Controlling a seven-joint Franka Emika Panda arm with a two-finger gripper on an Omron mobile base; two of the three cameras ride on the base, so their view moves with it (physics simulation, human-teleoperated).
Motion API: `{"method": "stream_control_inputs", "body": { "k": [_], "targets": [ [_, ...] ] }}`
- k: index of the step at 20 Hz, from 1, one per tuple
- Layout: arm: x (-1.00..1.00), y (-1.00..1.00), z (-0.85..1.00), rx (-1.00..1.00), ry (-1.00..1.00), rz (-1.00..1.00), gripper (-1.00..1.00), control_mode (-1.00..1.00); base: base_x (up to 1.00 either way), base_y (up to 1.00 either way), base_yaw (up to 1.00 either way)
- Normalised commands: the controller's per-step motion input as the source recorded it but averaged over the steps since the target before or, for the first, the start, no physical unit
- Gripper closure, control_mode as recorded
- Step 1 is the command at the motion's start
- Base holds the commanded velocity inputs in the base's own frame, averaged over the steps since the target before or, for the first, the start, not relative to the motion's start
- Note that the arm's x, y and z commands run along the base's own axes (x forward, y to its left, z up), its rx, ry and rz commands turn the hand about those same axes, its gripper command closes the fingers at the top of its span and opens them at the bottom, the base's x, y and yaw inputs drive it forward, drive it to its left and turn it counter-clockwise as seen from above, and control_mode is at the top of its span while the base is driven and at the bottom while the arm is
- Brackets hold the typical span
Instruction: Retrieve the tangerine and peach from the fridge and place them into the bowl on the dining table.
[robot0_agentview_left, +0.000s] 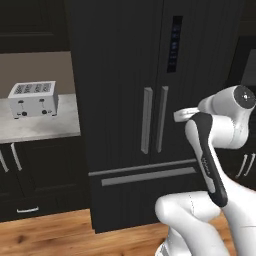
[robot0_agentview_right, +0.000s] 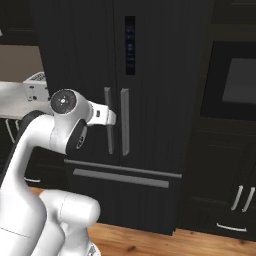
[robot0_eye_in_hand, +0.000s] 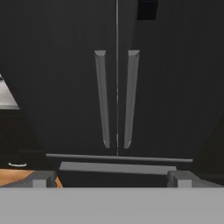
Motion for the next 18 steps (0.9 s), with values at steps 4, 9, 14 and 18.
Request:
{"method": "stream_control_inputs", "body": {
  "k": [4, 9, 14, 18],
  "targets": [
    [0.33, -0.25, 0.02, 0.01, 0.0, -0.01, -1.0, -1.0, 0.0, 0.0, 0.0],
    [0.46, -0.1, -0.02, 0.0, 0.0, 0.0, -1.0, -1.0, 0.0, 0.0, 0.0],
    [0.57, 0.0, -0.1, 0.0, 0.0, 0.0, -1.0, -1.0, 0.0, 0.0, 0.0],
    [0.47, -0.04, -0.11, 0.0, 0.0, 0.0, -1.0, -1.0, 0.0, 0.0, 0.0]
  ]
}}
